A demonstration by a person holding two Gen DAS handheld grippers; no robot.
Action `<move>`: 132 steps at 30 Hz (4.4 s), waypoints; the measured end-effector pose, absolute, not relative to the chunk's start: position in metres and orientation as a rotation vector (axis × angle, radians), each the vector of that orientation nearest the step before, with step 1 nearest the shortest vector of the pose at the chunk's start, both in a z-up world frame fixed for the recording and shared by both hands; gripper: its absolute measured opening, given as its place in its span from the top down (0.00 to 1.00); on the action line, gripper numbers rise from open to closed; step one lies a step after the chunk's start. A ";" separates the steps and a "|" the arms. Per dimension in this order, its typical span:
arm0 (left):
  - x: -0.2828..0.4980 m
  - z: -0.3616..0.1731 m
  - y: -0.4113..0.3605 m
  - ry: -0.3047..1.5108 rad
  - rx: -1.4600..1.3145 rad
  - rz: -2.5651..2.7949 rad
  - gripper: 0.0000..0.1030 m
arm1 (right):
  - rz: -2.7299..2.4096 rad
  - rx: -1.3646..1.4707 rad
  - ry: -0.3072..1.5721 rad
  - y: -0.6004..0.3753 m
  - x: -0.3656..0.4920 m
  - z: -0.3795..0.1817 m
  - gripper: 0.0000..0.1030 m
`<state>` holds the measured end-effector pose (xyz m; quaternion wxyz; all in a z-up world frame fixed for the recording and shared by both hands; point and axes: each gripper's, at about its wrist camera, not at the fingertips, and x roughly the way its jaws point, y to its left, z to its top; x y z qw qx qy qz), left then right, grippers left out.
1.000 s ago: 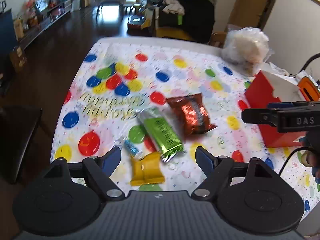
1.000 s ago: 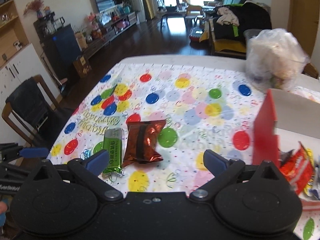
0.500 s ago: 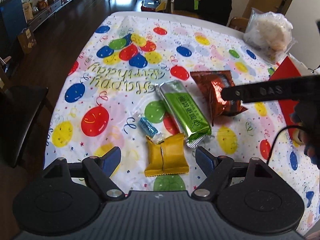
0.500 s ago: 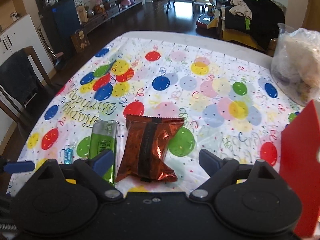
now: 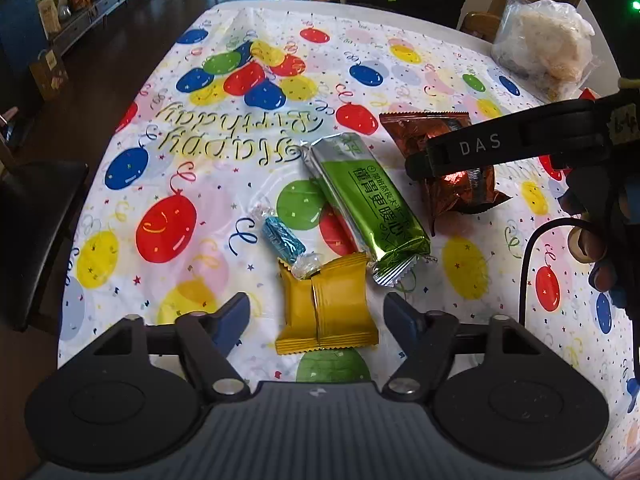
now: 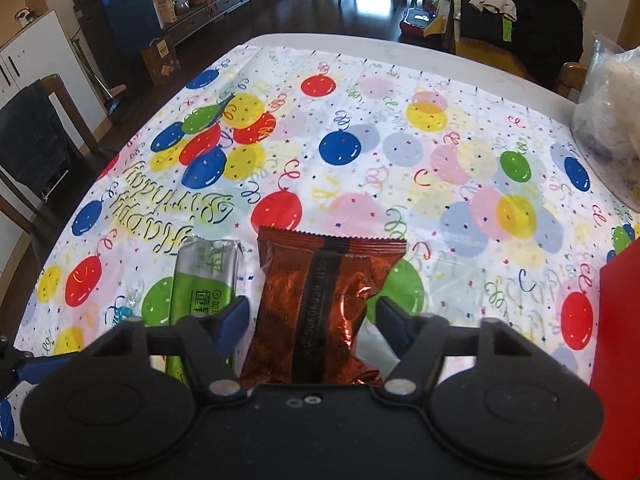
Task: Organize snacks
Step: 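Grasp the brown foil bag with the right tool while the left tool grasps the yellow pastry, then carry both snacks into the red box and open both tools, then withdraw both tools from the box toward the remaining snacks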
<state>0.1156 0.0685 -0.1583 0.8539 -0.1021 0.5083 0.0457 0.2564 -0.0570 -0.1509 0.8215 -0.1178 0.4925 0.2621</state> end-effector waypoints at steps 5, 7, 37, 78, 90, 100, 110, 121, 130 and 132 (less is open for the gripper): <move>0.118 -0.161 0.064 1.090 -0.196 0.088 0.50 | 0.555 -0.240 1.047 -0.059 0.255 -0.151 0.50; 0.119 -0.161 0.063 1.089 -0.194 0.086 0.51 | 0.566 -0.235 1.052 -0.060 0.255 -0.150 0.55; 0.093 -0.126 0.048 1.087 -0.273 -0.015 0.60 | 0.544 -0.060 1.056 -0.148 0.178 -0.107 0.59; 0.191 -0.019 -0.181 0.879 0.009 -0.270 0.60 | 0.314 0.043 0.853 -0.385 0.203 -0.036 0.59; 0.247 -0.034 -0.251 0.934 0.074 -0.293 0.60 | 0.229 0.044 0.905 -0.452 0.243 -0.061 0.59; 0.292 -0.064 -0.288 0.996 0.156 -0.261 0.60 | 0.218 -0.012 0.979 -0.472 0.288 -0.094 0.59; 0.308 -0.085 -0.300 1.052 0.202 -0.243 0.60 | 0.269 -0.049 1.004 -0.458 0.316 -0.109 0.58; 0.300 -0.089 -0.298 1.058 0.180 -0.250 0.60 | 0.281 -0.068 1.011 -0.455 0.310 -0.106 0.34; 0.286 -0.075 -0.289 1.032 0.141 -0.260 0.60 | 0.291 -0.052 0.980 -0.456 0.285 -0.088 0.26; 0.283 -0.072 -0.286 1.024 0.134 -0.260 0.58 | 0.296 -0.041 0.969 -0.456 0.278 -0.082 0.26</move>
